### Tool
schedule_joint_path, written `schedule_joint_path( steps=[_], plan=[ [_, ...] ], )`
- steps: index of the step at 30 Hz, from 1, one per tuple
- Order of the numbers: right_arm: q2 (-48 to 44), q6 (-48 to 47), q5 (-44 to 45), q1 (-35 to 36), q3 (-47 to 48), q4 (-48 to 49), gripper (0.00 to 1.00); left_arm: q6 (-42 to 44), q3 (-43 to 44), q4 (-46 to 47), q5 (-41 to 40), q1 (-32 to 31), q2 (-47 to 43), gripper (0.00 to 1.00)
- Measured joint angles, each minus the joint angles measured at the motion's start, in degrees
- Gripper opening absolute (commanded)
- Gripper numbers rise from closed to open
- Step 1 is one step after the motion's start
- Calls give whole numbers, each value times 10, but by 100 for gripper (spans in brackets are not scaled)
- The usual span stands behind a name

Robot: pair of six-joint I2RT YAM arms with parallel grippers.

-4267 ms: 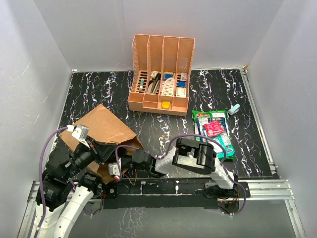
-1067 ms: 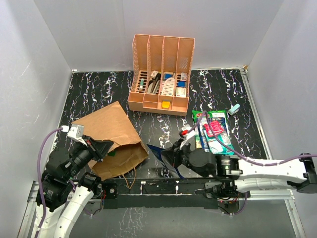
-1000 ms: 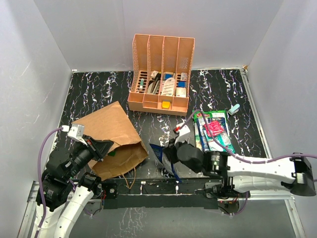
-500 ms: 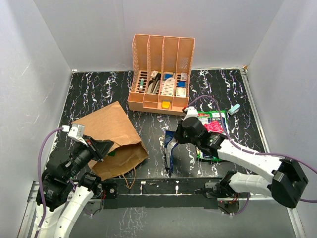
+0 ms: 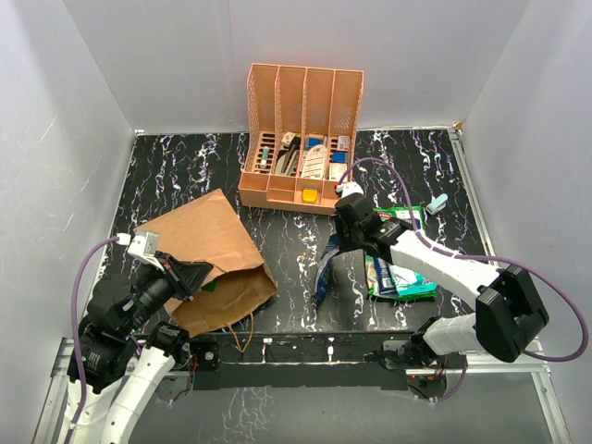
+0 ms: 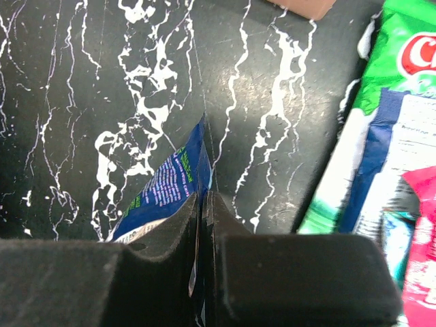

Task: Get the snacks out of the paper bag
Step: Place the snack at the center of the board.

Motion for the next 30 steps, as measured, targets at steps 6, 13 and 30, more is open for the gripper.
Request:
schedule_joint_path(
  steps=[6,13,30],
  plan=[
    [-26,-28,14,0,30,-73,7,0,0,0,0,0,0,0],
    [-130,-40,-15,0,50,-155,7,0,0,0,2,0,0,0],
    [-145,52,-4,0,105,-296,7,0,0,0,2,0,0,0]
  ],
)
